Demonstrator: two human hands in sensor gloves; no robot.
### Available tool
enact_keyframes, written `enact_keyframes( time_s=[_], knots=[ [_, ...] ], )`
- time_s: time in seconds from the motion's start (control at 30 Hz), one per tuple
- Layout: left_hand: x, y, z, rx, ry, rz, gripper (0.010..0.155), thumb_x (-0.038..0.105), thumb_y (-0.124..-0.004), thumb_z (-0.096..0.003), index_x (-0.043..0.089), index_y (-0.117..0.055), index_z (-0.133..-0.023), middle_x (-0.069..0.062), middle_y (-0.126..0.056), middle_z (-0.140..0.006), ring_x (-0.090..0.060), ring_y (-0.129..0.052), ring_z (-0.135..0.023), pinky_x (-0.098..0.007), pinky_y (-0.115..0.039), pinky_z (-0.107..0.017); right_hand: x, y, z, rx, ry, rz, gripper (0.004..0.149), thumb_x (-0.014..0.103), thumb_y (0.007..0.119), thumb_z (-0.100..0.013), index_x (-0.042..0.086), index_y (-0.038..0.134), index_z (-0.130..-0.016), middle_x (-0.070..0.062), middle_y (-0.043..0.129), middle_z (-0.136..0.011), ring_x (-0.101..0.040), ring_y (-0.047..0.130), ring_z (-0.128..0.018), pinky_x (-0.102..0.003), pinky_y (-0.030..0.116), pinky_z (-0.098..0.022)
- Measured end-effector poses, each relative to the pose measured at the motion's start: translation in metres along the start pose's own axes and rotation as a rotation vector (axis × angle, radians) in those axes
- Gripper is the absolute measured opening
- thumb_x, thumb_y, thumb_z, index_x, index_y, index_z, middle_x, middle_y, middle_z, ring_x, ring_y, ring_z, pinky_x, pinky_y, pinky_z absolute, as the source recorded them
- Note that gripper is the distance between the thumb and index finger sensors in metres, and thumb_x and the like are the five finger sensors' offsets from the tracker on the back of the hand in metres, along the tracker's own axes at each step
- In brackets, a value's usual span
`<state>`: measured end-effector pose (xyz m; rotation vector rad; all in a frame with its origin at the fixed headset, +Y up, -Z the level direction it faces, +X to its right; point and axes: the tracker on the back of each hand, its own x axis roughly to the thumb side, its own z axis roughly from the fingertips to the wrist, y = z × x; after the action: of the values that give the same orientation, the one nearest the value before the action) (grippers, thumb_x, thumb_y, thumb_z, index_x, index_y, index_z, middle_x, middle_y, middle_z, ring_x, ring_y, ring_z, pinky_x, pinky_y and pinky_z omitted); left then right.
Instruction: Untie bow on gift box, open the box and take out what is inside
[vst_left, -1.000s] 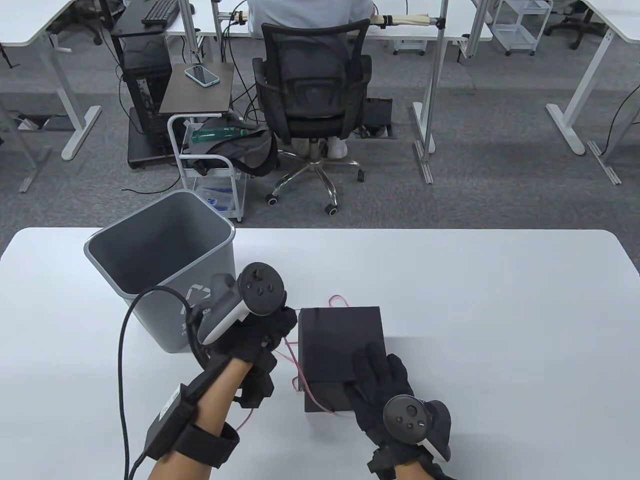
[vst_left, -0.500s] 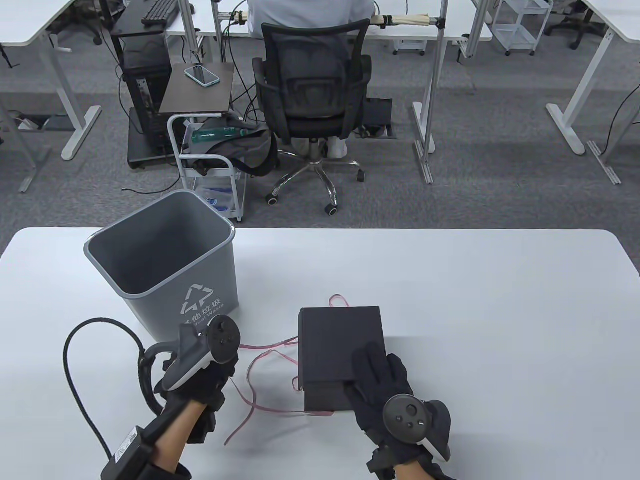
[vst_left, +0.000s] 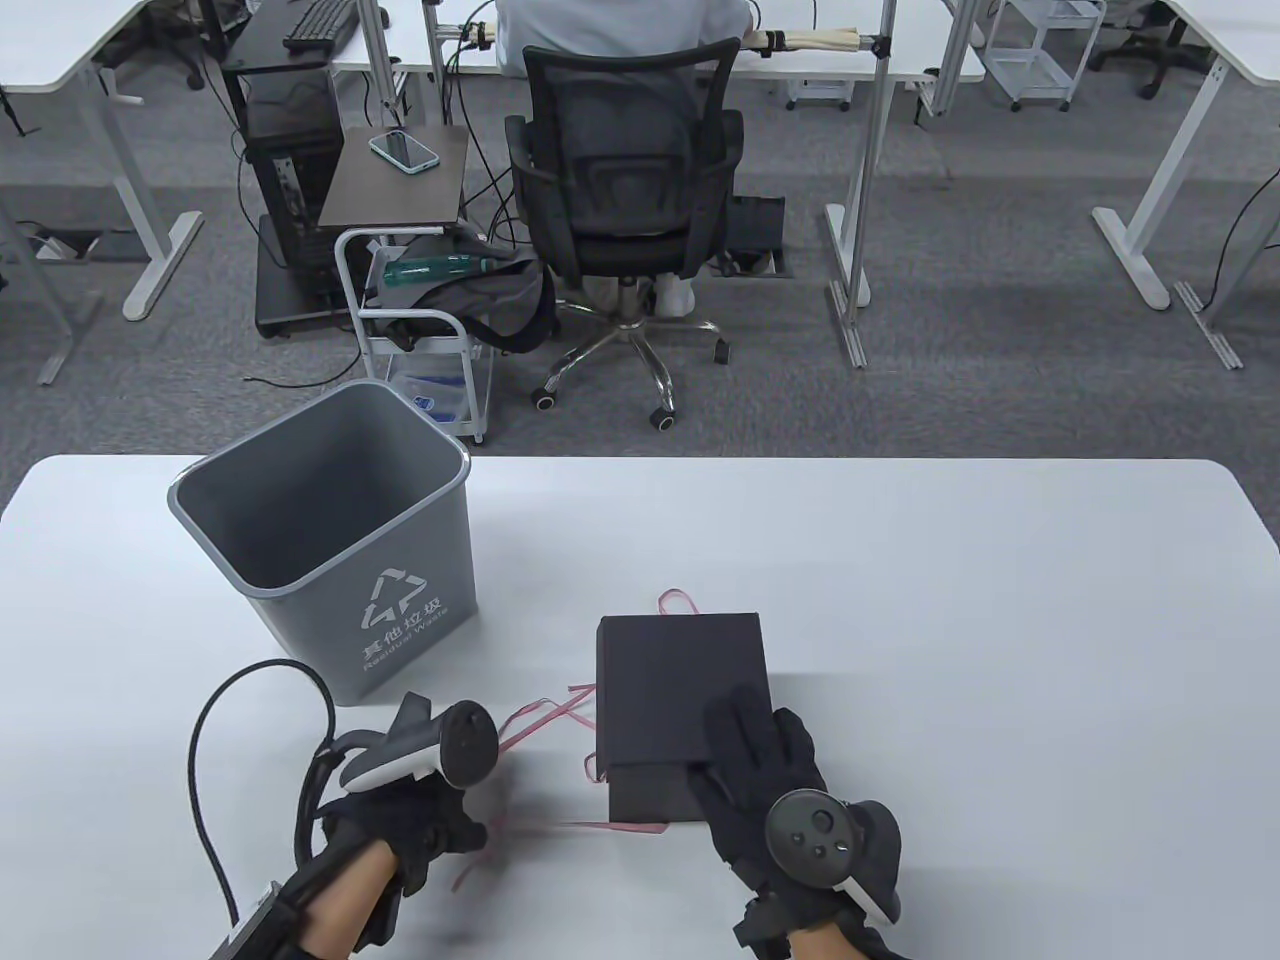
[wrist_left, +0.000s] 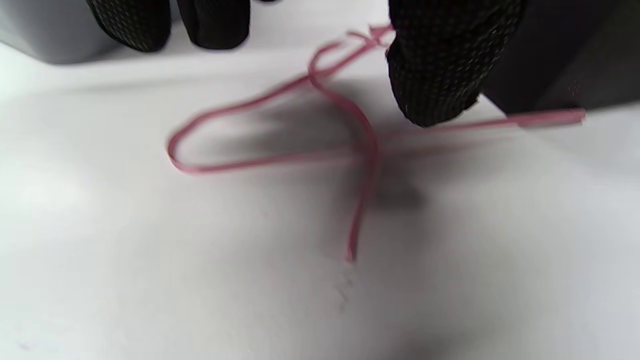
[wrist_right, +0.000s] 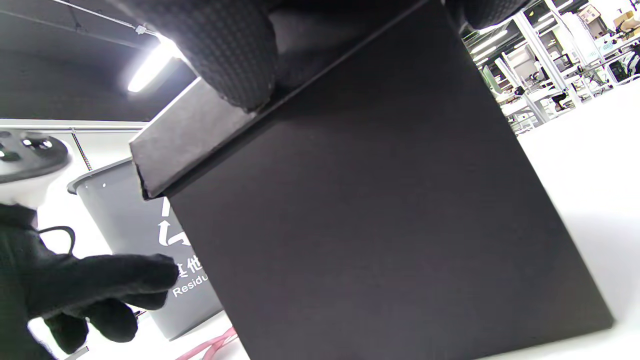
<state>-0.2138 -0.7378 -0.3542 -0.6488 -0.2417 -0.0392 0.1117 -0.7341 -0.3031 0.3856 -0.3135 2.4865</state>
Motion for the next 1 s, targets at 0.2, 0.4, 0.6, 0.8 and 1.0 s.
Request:
enact_keyframes(
  time_s=[0.2, 0.4, 0.6, 0.8, 1.0],
  knots=[
    [0.011, -0.019, -0.037, -0.105, 0.092, -0.181, 0.119, 0.051, -0.091, -0.0458, 0.011, 0.002, -0.108, -0.032, -0.007, -0.118, -0.047, -0.048, -0.110, -0.060, -0.062, -0.076, 0.000, 0.000, 0.000, 0.001, -0.001, 0.000, 0.069, 0.042, 0.078, -0.060, 0.020, 0.048, -0.119, -0.010, 0.035, -0.123, -0.060, 0.047, -0.095, -0.061, 0.052, -0.072],
    [0.010, -0.003, -0.065, -0.077, 0.077, -0.105, 0.120, 0.047, -0.090, -0.0471, 0.012, 0.008, -0.104, -0.030, -0.004, -0.117, -0.039, -0.072, -0.093, -0.047, -0.075, -0.069, 0.000, 0.000, 0.000, 0.002, 0.000, -0.001, 0.069, 0.042, 0.078, -0.060, 0.020, 0.048, -0.118, -0.010, 0.035, -0.123, -0.060, 0.046, -0.095, -0.061, 0.052, -0.072],
    [0.025, 0.013, -0.090, -0.019, 0.052, -0.070, 0.118, 0.055, -0.089, -0.0437, 0.019, 0.004, -0.107, -0.021, -0.012, -0.122, -0.033, -0.089, -0.072, -0.041, -0.085, -0.054, 0.000, -0.001, 0.000, 0.006, 0.000, -0.003, 0.069, 0.042, 0.078, -0.060, 0.020, 0.048, -0.119, -0.010, 0.035, -0.123, -0.060, 0.047, -0.095, -0.061, 0.052, -0.072],
    [0.040, 0.021, -0.105, 0.048, 0.000, -0.025, 0.115, 0.054, -0.089, -0.0435, 0.023, 0.001, -0.108, -0.011, -0.031, -0.125, -0.030, -0.093, -0.062, -0.038, -0.086, -0.046, 0.000, -0.001, -0.001, 0.009, 0.000, -0.002, 0.069, 0.042, 0.078, -0.060, 0.019, 0.048, -0.119, -0.010, 0.035, -0.123, -0.061, 0.047, -0.095, -0.061, 0.052, -0.072],
    [0.048, 0.024, -0.113, 0.080, 0.007, 0.001, 0.111, 0.055, -0.088, -0.0429, 0.024, -0.005, -0.111, -0.012, -0.040, -0.120, -0.026, -0.092, -0.060, -0.037, -0.086, -0.045, 0.000, -0.001, -0.001, 0.010, 0.002, -0.003, 0.069, 0.042, 0.078, -0.060, 0.019, 0.048, -0.118, -0.010, 0.035, -0.123, -0.061, 0.047, -0.095, -0.061, 0.052, -0.072]
  ],
)
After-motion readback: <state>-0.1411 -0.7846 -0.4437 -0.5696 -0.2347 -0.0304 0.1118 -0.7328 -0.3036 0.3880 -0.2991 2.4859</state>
